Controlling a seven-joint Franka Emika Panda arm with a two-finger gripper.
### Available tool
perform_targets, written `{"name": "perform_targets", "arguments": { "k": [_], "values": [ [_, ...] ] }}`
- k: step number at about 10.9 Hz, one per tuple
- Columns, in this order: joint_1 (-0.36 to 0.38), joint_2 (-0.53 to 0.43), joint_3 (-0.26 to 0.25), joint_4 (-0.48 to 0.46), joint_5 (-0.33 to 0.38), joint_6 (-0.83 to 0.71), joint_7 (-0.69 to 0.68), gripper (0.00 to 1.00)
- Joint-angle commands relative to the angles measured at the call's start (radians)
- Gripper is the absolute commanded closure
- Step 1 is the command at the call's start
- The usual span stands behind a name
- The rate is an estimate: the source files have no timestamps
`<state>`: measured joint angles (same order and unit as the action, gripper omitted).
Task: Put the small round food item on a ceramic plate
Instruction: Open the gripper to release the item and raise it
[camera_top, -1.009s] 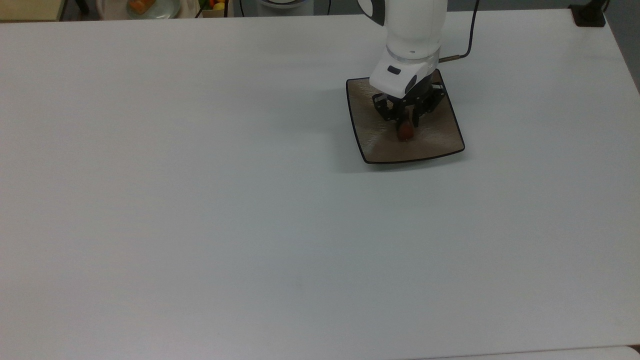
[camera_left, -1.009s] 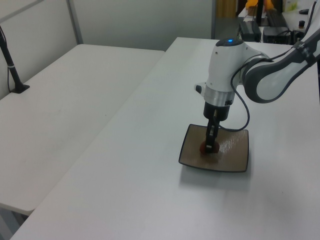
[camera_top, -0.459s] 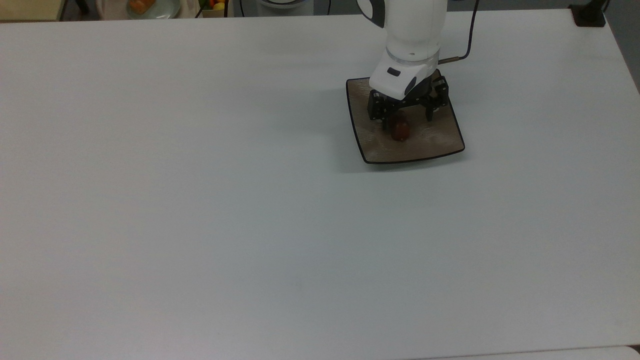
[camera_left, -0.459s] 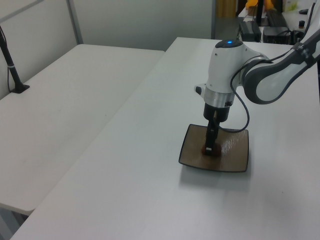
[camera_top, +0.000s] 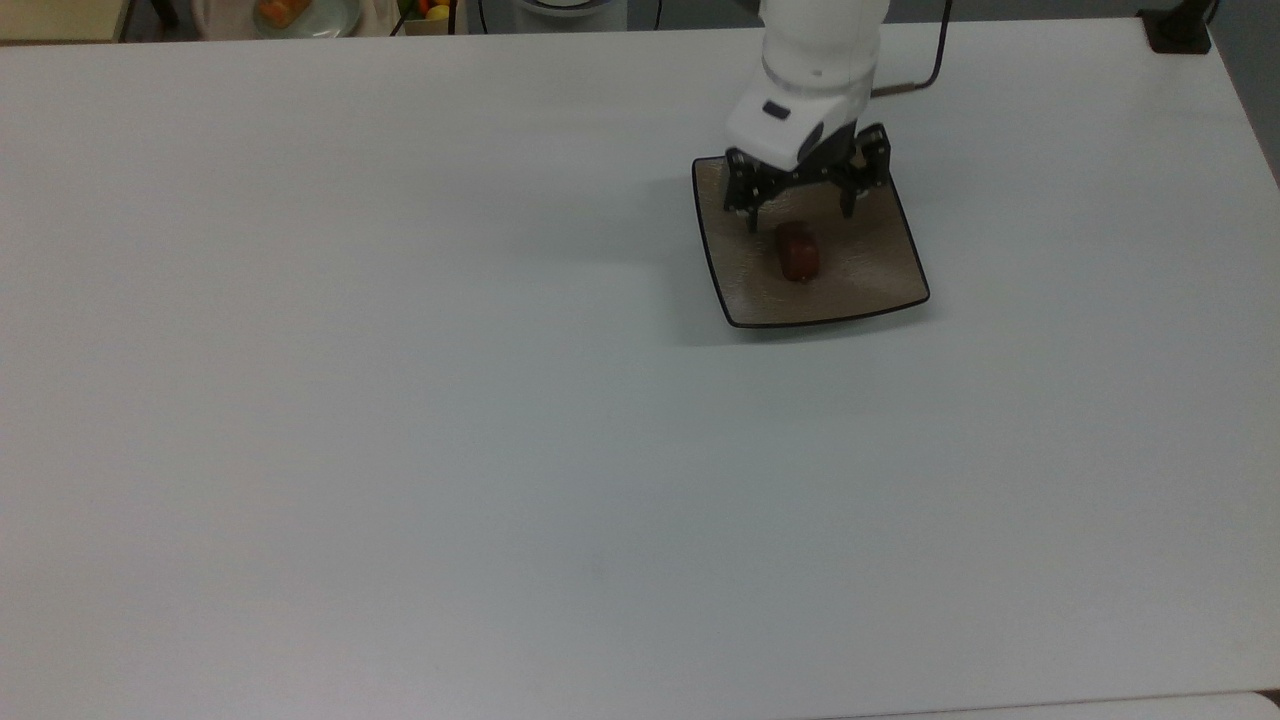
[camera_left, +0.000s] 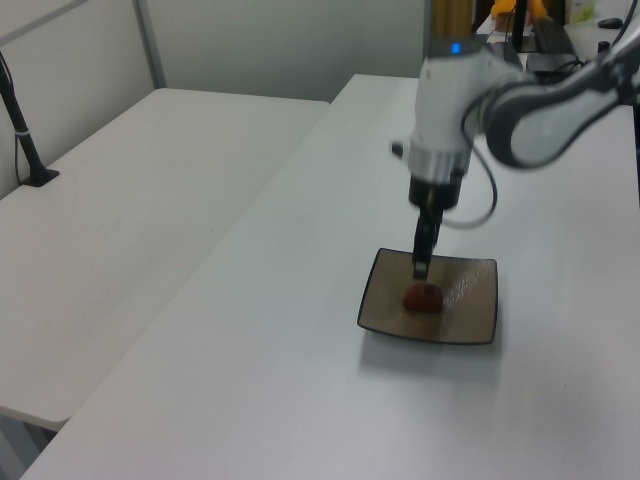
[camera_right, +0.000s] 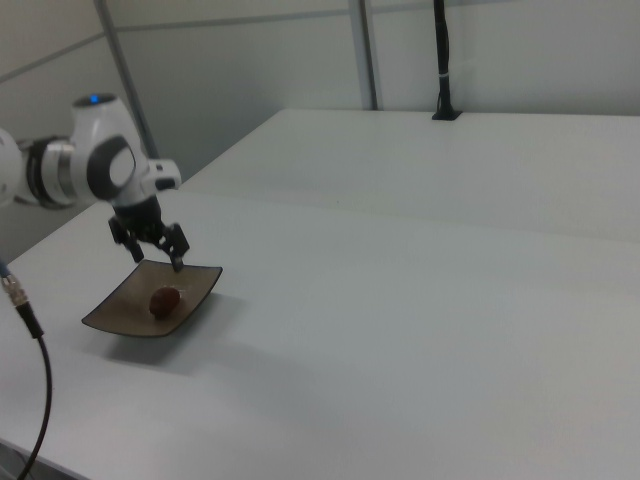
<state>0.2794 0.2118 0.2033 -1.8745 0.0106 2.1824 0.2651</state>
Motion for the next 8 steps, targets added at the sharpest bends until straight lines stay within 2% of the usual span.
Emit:
{"name": "perform_targets", "arguments": {
  "k": [1, 3, 6, 8],
  "values": [
    [-0.048, -0.103, 0.002, 0.128, -0.017, -0.317, 0.025, 0.00],
    [-0.087, -0.149, -0.019, 0.173, -0.017, -0.471, 0.025, 0.00],
    [-0.101, -0.253, -0.126, 0.185, -0.009, -0.556, 0.006, 0.00],
    [-0.121, -0.285, -0.177, 0.181, -0.003, -0.558, -0.064, 0.00]
  ]
}}
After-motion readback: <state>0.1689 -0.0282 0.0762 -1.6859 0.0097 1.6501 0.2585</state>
